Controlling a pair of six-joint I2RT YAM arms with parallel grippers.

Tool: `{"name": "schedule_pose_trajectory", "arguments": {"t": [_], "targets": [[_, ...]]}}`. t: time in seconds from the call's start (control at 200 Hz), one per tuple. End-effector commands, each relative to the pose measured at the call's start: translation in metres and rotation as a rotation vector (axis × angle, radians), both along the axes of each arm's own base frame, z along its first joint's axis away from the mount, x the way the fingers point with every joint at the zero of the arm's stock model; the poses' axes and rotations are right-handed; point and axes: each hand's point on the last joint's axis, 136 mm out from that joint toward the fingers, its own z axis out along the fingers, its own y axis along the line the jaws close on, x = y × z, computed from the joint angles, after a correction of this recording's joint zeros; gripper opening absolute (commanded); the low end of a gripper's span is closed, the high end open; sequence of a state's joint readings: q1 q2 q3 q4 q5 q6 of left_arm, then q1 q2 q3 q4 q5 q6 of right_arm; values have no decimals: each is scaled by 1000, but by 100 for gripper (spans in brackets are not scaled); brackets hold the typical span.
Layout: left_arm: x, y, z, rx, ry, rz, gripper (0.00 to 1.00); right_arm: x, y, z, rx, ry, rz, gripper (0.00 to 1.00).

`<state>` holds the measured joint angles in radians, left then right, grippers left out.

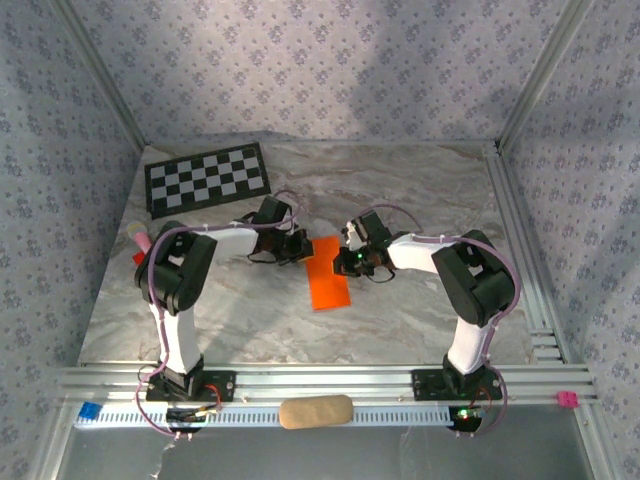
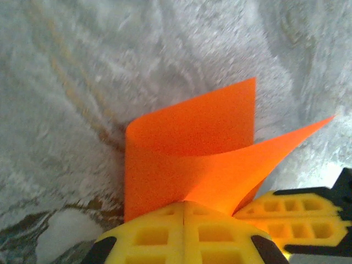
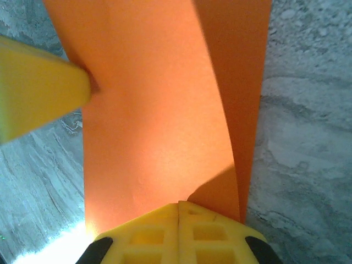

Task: Fold a paper plane with a square sheet of paper (pick it up from the middle)
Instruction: First fold the square sheet of paper in half at the center of the table.

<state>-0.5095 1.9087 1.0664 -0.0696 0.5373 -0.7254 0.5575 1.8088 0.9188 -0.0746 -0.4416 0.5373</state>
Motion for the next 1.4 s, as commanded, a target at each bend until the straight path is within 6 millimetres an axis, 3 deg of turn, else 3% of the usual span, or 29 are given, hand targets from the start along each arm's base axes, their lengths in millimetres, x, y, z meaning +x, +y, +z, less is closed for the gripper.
{"name": "schedule_pose_trajectory", "arguments": {"t": [0.0,0.14,0.385,1.394], "targets": [[5,2,-9,11,26,7,4,-40,-47,-49,-218,166,-31,0],[8,3,-15,7,35,14,4,-41,-48,-51,-219,171,-29,0],[7,31,-41,54,79,107,4,-44,-49,-53,-224,176,-27,0],[52,54,-40,72,70,303,5,-47,-51,-53,-221,173,-23,0]]}}
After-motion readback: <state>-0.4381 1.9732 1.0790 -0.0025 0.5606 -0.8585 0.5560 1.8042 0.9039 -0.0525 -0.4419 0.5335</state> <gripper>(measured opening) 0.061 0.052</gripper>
